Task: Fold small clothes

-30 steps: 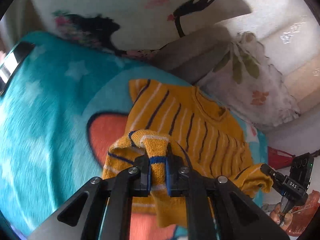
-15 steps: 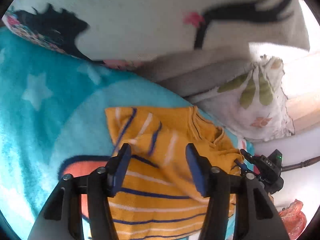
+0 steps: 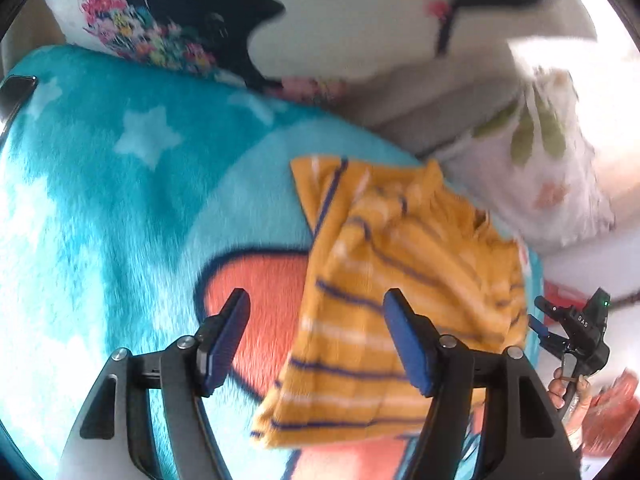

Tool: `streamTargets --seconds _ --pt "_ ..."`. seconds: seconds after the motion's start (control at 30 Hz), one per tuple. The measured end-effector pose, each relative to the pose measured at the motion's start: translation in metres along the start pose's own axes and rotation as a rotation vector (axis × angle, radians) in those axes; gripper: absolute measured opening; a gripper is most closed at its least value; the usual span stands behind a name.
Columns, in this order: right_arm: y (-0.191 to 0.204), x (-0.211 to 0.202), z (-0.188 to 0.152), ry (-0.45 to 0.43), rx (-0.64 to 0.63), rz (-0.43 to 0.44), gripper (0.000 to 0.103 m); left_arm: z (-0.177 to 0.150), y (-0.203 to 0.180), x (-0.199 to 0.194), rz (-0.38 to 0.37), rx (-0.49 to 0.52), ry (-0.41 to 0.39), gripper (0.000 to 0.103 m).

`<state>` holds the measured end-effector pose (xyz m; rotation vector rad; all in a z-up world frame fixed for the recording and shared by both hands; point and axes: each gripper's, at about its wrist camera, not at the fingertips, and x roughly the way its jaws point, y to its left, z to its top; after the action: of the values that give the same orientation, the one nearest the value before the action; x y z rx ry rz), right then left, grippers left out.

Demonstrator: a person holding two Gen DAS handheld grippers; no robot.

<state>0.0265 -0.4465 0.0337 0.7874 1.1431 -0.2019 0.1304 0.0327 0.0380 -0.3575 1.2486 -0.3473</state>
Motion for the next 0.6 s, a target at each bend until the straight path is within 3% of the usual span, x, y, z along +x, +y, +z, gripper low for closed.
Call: streamTargets --seconds 0.1,0.23,0.3,0.37,0.47,0.5,0.53,0.57,0.6 --pt "-0.016 0.003 -0.032 0.049 -0.024 -0.006 0.069 -0.013 0.001 0.01 -0.018 0.026 0.039 0.074" --pt "-0.026 0.016 -0.049 0.065 0.018 0.055 0.069 -0.023 0.004 0.029 -0.108 0.01 0.107 0.075" --pt "-0.025 0.023 -0.052 0.051 0.021 0.077 0.07 -0.024 -0.002 0.032 -0.13 0.022 0.096 0.08" --pt "-0.012 0.029 -0.053 0.017 0.002 0.084 0.08 -0.026 -0.011 0.038 -0.157 0.026 0.122 0.08" --pt "0.012 0.036 -0.051 -0.017 -0.052 0.049 0.087 -0.031 -0.026 0.041 -0.067 0.066 0.102 0.079" --pt "0.023 0.041 -0.052 -0.023 -0.077 0.021 0.087 -0.032 -0.031 0.041 -0.022 0.082 0.105 0.06" --pt "0.028 0.043 -0.052 -0.013 -0.097 0.007 0.083 -0.032 -0.034 0.04 0.007 0.089 0.119 0.047" --pt "0.03 0.044 -0.051 0.005 -0.103 0.025 0.055 -0.031 -0.034 0.034 0.006 0.079 0.125 0.034" --pt "0.029 0.045 -0.049 0.058 -0.08 0.102 0.037 -0.032 -0.033 0.026 -0.006 0.061 0.117 0.028"
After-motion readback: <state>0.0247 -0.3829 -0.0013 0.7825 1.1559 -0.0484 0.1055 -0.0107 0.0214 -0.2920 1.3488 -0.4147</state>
